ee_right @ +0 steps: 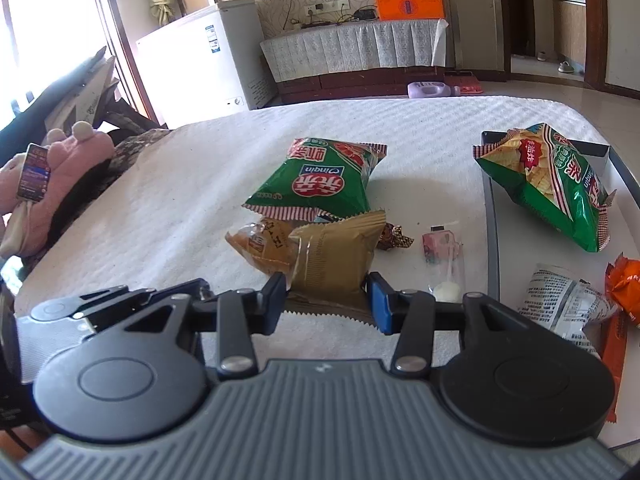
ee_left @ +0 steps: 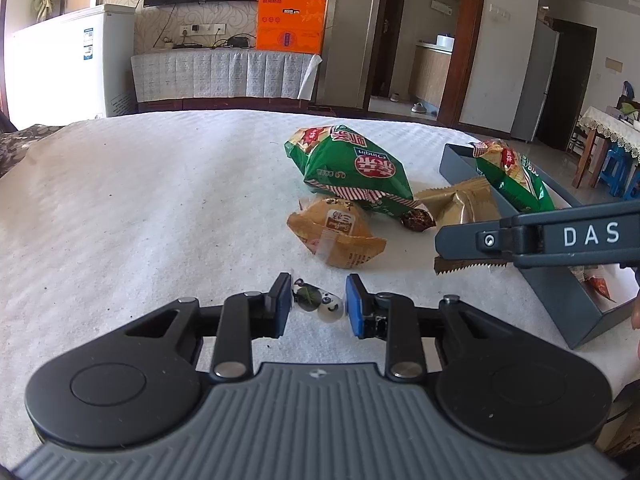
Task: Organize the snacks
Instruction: 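Carry the candy with left tool while right tool carries tan packet over the box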
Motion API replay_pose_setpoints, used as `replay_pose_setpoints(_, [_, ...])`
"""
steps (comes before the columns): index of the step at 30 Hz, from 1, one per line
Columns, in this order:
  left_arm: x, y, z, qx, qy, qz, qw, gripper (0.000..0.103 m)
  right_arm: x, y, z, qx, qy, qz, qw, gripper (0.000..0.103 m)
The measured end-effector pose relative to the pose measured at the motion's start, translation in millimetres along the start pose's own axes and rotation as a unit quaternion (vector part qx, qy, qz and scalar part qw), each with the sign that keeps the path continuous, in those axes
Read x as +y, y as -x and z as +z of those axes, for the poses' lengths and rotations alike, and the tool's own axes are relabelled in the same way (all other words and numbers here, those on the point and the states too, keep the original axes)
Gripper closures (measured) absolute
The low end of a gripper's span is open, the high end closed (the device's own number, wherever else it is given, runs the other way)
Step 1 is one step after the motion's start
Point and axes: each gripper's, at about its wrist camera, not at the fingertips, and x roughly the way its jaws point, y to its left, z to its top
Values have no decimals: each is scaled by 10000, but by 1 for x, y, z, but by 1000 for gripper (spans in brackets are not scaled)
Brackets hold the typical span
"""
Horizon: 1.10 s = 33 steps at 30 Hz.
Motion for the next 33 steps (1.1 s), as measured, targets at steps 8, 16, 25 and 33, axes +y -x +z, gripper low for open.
replay_pose_setpoints(8, [-8,0,2,-36,-68,-25,10000,69,-1,5,0,-47,-15,91,9999,56])
replay_pose_setpoints(16, [-22,1,6,-96,-150,-101,9998,69,-3,18,1,-203,-21,140,9997,56])
replay_pose_setpoints(25, [-38,1,12,-145,-203,-207,9995,69,-17,37,1,-389,-136,118,9991,56])
replay_pose_setpoints(33, [-51,1,15,-190,-264,-252,9992,69,-27,49,-1,-477,-215,90,9986,56])
